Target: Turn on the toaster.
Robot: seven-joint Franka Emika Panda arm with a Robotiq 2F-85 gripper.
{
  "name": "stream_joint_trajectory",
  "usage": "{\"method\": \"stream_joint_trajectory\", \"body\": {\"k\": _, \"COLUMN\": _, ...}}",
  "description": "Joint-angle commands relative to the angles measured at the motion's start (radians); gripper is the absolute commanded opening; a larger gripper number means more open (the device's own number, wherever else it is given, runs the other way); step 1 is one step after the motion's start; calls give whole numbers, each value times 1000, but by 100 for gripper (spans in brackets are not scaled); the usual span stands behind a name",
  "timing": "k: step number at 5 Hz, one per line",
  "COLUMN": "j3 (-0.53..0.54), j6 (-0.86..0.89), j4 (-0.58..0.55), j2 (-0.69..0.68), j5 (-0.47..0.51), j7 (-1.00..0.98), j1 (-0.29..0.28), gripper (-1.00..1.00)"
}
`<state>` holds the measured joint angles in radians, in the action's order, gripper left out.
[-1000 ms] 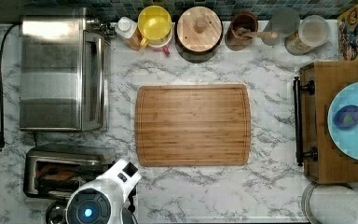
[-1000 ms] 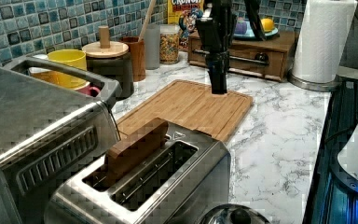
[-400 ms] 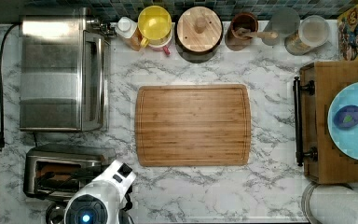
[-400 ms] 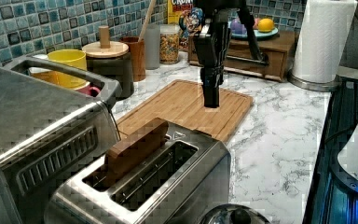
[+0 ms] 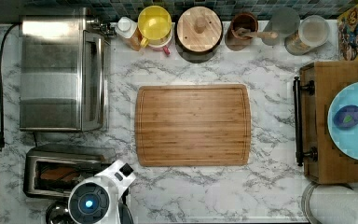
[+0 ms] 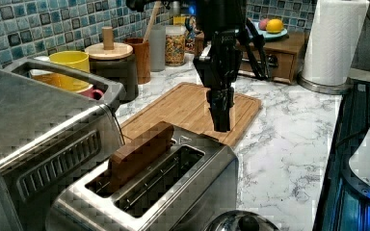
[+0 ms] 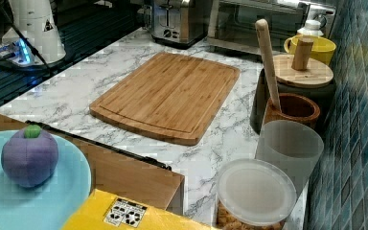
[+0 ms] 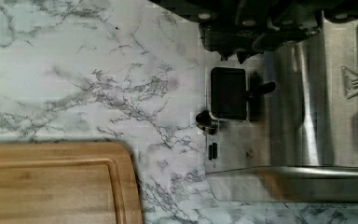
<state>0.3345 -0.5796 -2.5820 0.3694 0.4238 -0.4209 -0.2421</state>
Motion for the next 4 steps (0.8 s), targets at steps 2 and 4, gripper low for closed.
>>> {"method": "stream_joint_trajectory", "body": {"k": 2, "j3": 32, "j6": -71, "j4": 63, "j2": -66, "j5": 3, "j7": 105, "j1": 41, "gripper": -100}}
{"method": "stream_joint_trajectory", "body": {"k": 4, "j3": 28, "j6": -108, "j4": 94, "j2": -160, "j5": -30, "j7": 151, "j1": 64, "gripper": -100}}
